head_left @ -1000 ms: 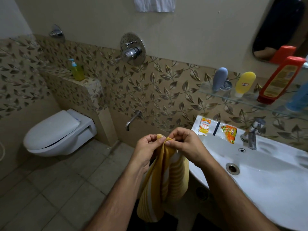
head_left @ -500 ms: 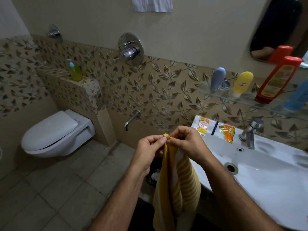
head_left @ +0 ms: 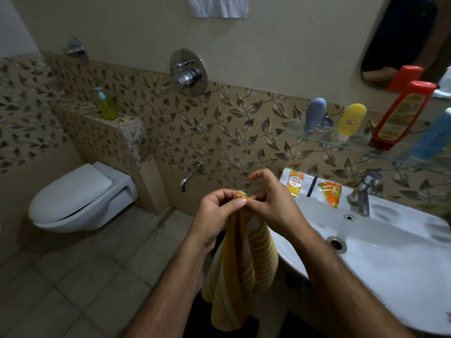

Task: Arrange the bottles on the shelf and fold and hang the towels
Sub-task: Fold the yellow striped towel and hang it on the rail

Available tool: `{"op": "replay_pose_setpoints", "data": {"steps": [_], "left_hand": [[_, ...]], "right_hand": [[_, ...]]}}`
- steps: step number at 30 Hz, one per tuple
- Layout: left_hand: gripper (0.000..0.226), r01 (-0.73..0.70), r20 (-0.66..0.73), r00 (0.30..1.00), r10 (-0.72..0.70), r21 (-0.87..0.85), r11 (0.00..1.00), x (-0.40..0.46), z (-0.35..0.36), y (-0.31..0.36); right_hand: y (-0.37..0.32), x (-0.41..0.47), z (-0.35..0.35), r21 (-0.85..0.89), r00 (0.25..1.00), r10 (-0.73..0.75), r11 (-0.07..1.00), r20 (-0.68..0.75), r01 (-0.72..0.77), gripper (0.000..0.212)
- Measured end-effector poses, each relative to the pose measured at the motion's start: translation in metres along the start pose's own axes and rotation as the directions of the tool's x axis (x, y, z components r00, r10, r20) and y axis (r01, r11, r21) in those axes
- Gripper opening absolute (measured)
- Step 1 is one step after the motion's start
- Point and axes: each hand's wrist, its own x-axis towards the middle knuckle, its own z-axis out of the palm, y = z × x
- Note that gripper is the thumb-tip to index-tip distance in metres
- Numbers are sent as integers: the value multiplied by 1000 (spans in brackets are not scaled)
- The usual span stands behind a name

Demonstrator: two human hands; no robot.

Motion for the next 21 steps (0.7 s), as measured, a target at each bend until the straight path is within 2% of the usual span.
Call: {"op": "replay_pose_setpoints", "data": {"steps": [2,5,8,11,14,17,19,21], "left_hand": [[16,49,36,998,-47,-47,998,0,-5,1],[19,38,94,995,-34,-37,999,3,-14,3],[11,-96,53,995,90,132,987,9,-26,10],[10,-210,49,977,206,347,914,16,-34,22],[15,-278,37,956,289,417,865,18,-36,35],[14,-316,-6,937,348,408,857,22,-43,45],[13,-327,-17,932,363,395,858,25,-48,50],[14,-335,-36,925,378,388,858,28,-54,55]], "right_hand": [[-1,0,2,-9,999,-29,1000,28,29,40],[5,2,5,142,989,-11,990,149,-11,45],[16,5,7,230,967,24,969,253,-84,46],[22,6,5,248,949,76,956,306,-157,37],[27,10,1,119,922,124,977,368,-179,33],[33,12,-5,-145,869,177,982,461,-123,28],[35,11,-11,-310,826,237,947,512,-80,20],[39,9,-15,-436,805,300,898,512,-57,29]]}}
